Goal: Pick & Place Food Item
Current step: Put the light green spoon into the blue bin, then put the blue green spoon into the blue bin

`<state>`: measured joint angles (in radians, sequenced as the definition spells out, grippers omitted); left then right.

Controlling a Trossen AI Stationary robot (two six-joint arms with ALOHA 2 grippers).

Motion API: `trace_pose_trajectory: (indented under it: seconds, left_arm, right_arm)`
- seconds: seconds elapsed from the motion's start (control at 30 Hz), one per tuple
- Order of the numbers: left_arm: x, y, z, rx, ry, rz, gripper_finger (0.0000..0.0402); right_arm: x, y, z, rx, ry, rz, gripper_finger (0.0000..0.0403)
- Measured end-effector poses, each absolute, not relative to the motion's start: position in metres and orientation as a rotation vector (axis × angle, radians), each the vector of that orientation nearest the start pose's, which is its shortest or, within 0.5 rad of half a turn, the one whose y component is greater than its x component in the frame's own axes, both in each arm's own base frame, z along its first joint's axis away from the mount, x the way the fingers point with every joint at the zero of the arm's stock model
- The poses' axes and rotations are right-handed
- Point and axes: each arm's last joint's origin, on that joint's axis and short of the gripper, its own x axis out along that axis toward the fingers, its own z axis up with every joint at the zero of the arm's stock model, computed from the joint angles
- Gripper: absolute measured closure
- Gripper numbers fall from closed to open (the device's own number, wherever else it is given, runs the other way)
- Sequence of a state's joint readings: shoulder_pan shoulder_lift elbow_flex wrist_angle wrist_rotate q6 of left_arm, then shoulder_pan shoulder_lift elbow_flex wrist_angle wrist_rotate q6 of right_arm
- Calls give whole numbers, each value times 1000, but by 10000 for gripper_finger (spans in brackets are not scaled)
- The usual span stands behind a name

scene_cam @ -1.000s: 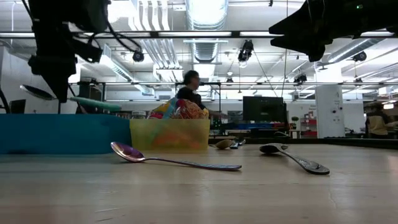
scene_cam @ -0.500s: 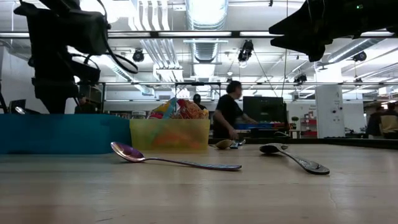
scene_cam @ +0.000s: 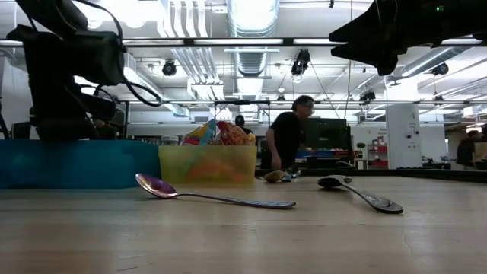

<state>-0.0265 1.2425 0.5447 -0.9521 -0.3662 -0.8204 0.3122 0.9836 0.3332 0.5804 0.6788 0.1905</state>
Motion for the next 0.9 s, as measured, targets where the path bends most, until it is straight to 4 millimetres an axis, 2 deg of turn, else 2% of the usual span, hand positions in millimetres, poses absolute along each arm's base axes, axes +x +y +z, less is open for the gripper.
trace_pose_trajectory:
  seconds: [0.33,0.73,0.9]
  left_arm:
    - [156,6,145,-308,1372,852,382]
    - [156,6,145,-312,1378,844,250]
    - [160,6,156,-293,1396,845,219]
  right_arm:
    - [191,43,216,155,27,-371,197]
    - [191,43,216,155,27,-371,197]
    - [191,43,216,155,27,-371,197]
